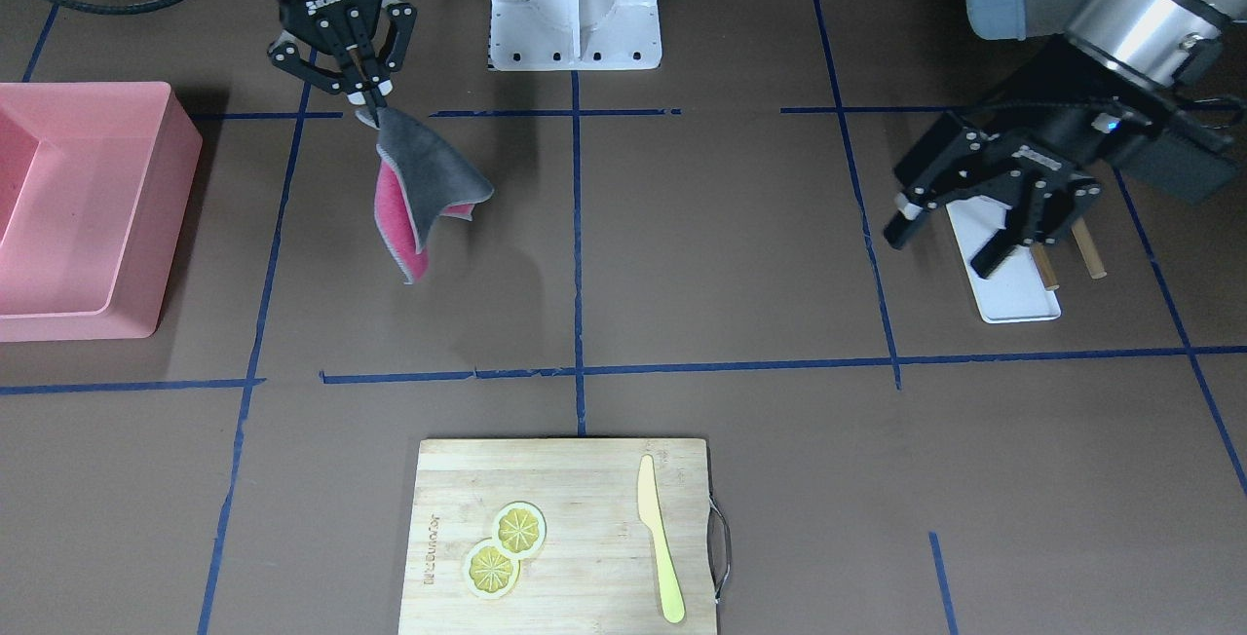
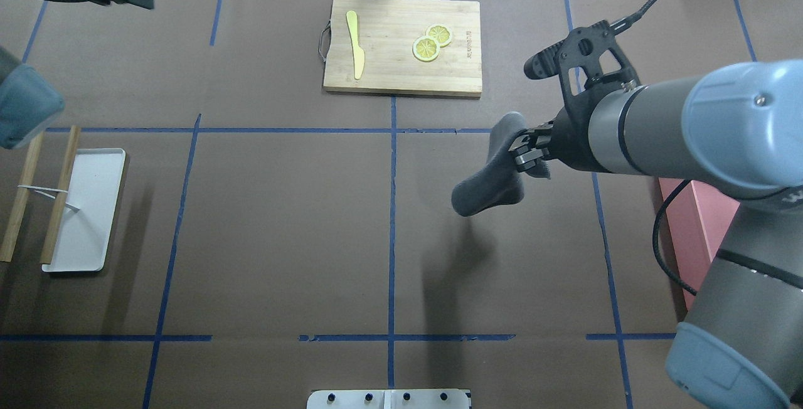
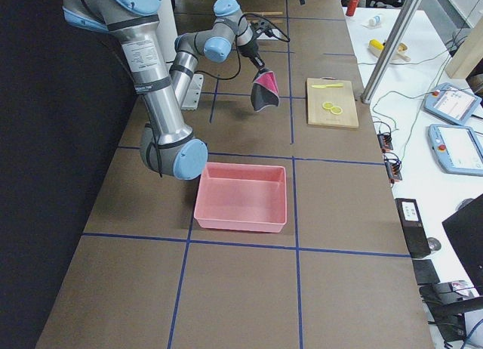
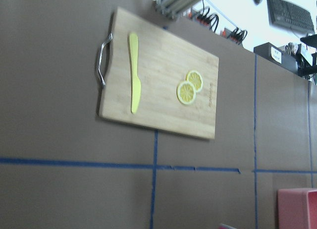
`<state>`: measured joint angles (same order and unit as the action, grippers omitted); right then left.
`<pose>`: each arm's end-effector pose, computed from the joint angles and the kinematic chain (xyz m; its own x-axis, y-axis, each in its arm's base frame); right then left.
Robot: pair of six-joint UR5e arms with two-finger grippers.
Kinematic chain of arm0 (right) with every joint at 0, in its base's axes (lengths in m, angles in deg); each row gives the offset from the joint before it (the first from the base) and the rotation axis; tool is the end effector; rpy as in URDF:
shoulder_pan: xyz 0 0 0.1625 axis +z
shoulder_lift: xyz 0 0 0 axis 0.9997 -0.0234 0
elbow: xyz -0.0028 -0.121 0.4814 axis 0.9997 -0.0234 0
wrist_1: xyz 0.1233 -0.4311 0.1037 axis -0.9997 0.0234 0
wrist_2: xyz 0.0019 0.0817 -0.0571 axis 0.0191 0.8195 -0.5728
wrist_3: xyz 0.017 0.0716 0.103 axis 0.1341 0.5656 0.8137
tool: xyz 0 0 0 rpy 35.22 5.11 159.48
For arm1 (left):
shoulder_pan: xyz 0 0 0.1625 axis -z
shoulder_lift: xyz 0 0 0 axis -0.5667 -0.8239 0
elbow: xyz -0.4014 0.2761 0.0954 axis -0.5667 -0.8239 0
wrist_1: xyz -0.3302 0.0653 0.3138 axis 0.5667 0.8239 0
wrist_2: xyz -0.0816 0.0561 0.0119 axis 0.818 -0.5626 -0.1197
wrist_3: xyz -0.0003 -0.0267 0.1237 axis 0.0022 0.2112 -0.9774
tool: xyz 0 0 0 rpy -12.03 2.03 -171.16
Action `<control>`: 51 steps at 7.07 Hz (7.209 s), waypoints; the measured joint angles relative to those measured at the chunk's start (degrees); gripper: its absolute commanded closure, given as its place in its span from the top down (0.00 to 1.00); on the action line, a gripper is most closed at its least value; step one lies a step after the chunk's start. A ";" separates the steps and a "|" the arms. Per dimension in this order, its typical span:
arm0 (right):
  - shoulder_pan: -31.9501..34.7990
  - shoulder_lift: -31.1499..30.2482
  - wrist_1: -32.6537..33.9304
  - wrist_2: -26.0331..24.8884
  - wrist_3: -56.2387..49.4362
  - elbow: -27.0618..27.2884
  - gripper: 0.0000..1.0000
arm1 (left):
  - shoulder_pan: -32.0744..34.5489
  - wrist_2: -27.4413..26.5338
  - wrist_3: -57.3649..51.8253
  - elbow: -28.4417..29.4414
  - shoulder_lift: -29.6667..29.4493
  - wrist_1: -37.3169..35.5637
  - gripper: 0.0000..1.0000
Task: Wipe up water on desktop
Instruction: 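Lower the grey cloth onto the table with the right gripper while the left arm withdraws, then wipe the cloth across the table surface with the right gripper, then lift the grey cloth and carry it over the pink bin with the right gripper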
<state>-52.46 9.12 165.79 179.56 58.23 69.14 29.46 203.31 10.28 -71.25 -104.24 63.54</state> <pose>-0.3688 -0.4174 0.2040 0.6690 -0.4590 0.5846 0.0089 0.7914 0.6112 0.2421 -0.6411 0.2748 0.4441 0.1516 -0.8831 0.3398 0.8835 0.3226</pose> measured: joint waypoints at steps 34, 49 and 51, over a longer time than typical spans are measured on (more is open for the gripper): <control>12.33 -5.23 -11.46 27.55 -4.75 -32.04 0.00 | 27.91 13.36 -71.68 12.86 21.86 -31.69 1.00; 6.62 -7.77 -8.11 37.56 21.01 -6.38 0.02 | 27.96 13.28 -71.66 13.37 21.04 -31.51 1.00; 18.79 -8.26 -5.82 47.70 21.03 -3.46 0.02 | 27.99 13.34 -71.66 13.41 21.03 -31.53 1.00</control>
<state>-33.67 0.86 159.97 227.26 79.26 65.68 57.44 216.65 -61.38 -57.84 -83.21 32.02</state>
